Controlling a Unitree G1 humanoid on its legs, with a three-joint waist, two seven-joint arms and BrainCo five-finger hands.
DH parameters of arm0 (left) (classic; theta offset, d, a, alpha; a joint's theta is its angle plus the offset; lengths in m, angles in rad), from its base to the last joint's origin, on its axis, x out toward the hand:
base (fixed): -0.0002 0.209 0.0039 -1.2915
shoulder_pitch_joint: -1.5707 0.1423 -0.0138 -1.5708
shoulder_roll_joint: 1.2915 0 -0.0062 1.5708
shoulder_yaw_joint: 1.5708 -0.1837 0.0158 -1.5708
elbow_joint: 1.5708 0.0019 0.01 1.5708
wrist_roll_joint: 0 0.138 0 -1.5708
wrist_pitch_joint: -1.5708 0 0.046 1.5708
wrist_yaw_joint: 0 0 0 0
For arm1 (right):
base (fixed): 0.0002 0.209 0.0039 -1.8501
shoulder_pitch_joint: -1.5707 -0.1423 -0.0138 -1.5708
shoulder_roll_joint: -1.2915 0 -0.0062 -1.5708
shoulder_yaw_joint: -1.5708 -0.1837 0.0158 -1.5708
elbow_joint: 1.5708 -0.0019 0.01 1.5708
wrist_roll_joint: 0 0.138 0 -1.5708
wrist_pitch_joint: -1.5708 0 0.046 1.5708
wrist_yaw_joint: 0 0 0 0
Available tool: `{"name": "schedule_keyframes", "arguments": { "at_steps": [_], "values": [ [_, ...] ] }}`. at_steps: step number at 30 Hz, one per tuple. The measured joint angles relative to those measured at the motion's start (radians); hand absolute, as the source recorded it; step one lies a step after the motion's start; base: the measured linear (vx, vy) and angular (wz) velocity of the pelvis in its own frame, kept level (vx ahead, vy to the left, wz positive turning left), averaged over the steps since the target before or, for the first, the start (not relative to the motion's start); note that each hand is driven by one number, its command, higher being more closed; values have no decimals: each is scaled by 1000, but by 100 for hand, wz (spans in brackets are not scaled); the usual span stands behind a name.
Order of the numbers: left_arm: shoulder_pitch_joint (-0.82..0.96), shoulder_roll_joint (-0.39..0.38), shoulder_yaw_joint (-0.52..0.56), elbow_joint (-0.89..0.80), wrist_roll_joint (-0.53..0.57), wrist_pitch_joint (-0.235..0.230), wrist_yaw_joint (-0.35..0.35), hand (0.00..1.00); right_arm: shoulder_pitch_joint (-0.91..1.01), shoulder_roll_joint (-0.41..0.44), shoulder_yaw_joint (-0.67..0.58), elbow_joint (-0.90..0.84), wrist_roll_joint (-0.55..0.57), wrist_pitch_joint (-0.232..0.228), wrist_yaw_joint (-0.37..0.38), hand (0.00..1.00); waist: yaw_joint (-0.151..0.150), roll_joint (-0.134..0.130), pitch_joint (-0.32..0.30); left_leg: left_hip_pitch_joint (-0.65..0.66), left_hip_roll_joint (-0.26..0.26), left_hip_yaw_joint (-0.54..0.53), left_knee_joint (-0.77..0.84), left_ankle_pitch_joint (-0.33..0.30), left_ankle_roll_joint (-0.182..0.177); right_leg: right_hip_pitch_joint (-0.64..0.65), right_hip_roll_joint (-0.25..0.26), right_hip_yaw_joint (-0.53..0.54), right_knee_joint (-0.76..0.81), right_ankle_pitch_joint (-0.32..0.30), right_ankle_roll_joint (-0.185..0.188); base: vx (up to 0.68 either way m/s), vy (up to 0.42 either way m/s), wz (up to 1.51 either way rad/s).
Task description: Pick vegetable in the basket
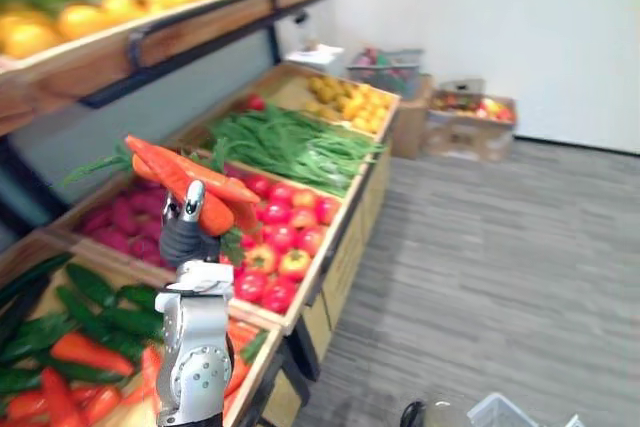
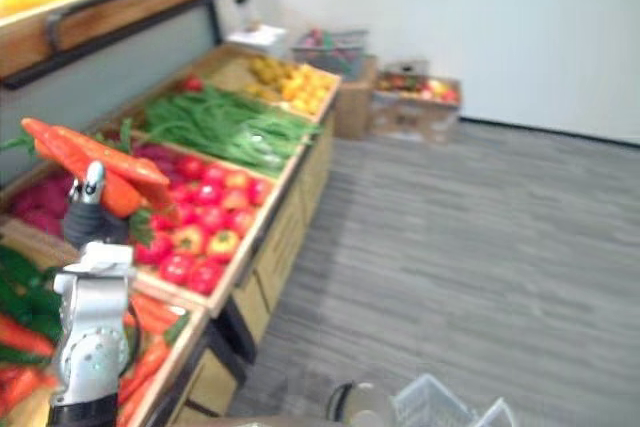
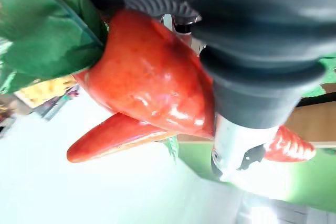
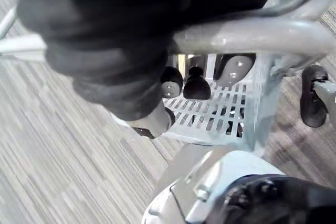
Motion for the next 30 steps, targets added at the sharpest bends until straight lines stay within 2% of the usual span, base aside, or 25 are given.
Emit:
{"name": "schedule_keyframes", "arguments": {
  "at_steps": [1,2,3,4,5,6,7,8,9,10,12,14,17,21,23,24,25,26,27,28,29,30],
  "values": [
    [-3,-1,-1,38,0,1,-1,100,4,4,4,-1,5,-7,5,100,-7,-19,-16,-21,-13,5,15,7,-2,-1,19,-37,-42,-6,-27,121,-120,-117],
    [-10,-1,1,92,0,2,-4,100,-11,1,8,3,6,-12,3,100,-13,-13,-25,-63,-5,-6,40,26,29,-1,75,-16,-137,10,-47,57,-109,-152],
    [-28,10,10,176,0,2,-8,100,-57,4,16,31,15,-9,4,100,19,4,-29,-113,-16,-72,-12,17,37,27,170,70,-355,109,-38,-121,-141,-173],
    [-65,8,5,235,1,3,-16,100,-70,-4,12,36,24,-7,16,100,19,31,-23,-139,5,-91,-146,177,35,42,171,17,-298,62,-69,-170,-128,-134],
    [-85,1,-4,254,1,2,-24,100,-66,-2,15,38,24,-10,21,100,15,18,-23,-132,-9,-112,-140,182,9,47,115,-7,-217,-4,-39,-164,-177,-62],
    [-113,-7,-33,270,1,-5,-40,100,-67,0,16,39,33,-17,19,100,1,-9,-20,-126,-22,-105,-129,180,6,82,54,-29,-207,-60,56,-51,-97,-12],
    [-122,-8,-48,280,2,-5,-44,100,-67,4,14,38,35,-18,17,100,-3,-11,-21,-128,-16,-103,-119,180,3,85,62,-35,-215,-50,50,-48,-168,-18],
    [-125,-12,-67,282,3,-5,-46,100,-58,6,16,30,36,-21,18,100,-5,-6,-24,-128,-1,-101,-113,182,-3,99,92,-30,-246,-38,42,-61,-193,-33],
    [-125,-25,-82,282,3,-7,-57,100,-48,2,16,24,37,-18,16,100,-3,0,-28,-127,29,-87,-119,178,-17,116,147,-20,-312,-5,36,-91,-253,-53],
    [-132,-31,-87,282,10,-11,-64,100,-45,7,19,21,35,-20,18,100,3,19,-40,-124,47,-82,-131,182,-37,124,189,-8,-368,22,24,-78,-185,-55],
    [-144,-31,-107,289,29,-14,-64,100,-40,12,20,18,34,-20,16,100,-3,12,-37,-133,63,-81,-138,193,-55,135,227,-2,-432,53,15,-92,-130,-31],
    [-165,-38,-156,309,32,-14,-63,100,-20,11,42,8,27,-18,15,100,-6,4,-38,-145,71,-86,-140,200,-65,140,247,-3,-475,68,18,-128,-124,-5],
    [-168,-48,-214,312,38,-21,-55,100,-7,16,57,-60,30,3,-11,100,-25,-15,-29,-170,90,-97,-119,210,-64,174,284,-12,-578,123,1,-104,-93,3],
    [-175,-60,-227,312,41,-35,-19,100,-6,10,53,-101,34,4,-30,100,-26,-43,-16,-194,93,-119,-83,210,-57,190,307,-8,-654,169,6,-81,-67,-1],
    [-173,-57,-213,309,41,-35,-13,100,-10,0,55,-122,34,4,-31,100,-23,-46,-14,-206,80,-173,-70,195,-67,194,315,11,-671,177,17,-99,-58,-27],
    [-162,-53,-190,288,40,-35,-8,100,-20,-8,55,-146,34,4,-34,100,-18,-45,-11,-210,56,-232,-70,186,-65,188,324,40,-682,180,23,-106,-54,-71],
    [-135,-39,-167,249,39,-36,8,100,-41,-12,54,-168,34,0,-52,100,-10,-38,-12,-211,37,-286,-93,175,-61,189,347,74,-713,148,51,-89,-44,-91],
    [-120,-41,-153,235,39,-36,12,100,-57,-18,51,-177,35,-3,-63,100,6,3,-13,-219,53,-302,-107,172,-55,181,361,80,-677,131,37,-60,-9,-88],
    [-101,-42,-135,222,39,-33,18,100,-74,-32,33,-205,45,-9,-76,100,5,22,-14,-236,61,-310,-75,166,-53,124,317,126,-431,90,-9,-13,62,-30],
    [-78,-42,-122,183,39,-29,24,100,-74,-23,17,-238,45,-27,-99,100,-7,1,-13,-241,17,-351,-48,164,-55,143,284,196,-436,11,26,-2,45,3],
    [-62,-48,-117,174,38,-21,28,100,-81,-26,7,-243,44,-35,-120,100,-11,7,-12,-241,17,-380,-53,167,-49,158,290,199,-467,25,46,60,4,10],
    [-30,-49,-100,145,38,-7,38,100,-81,-29,-5,-279,40,-51,-154,100,4,35,-27,-236,8,-429,-82,177,-35,175,316,215,-527,65,39,103,-35,-34]
  ]
}}
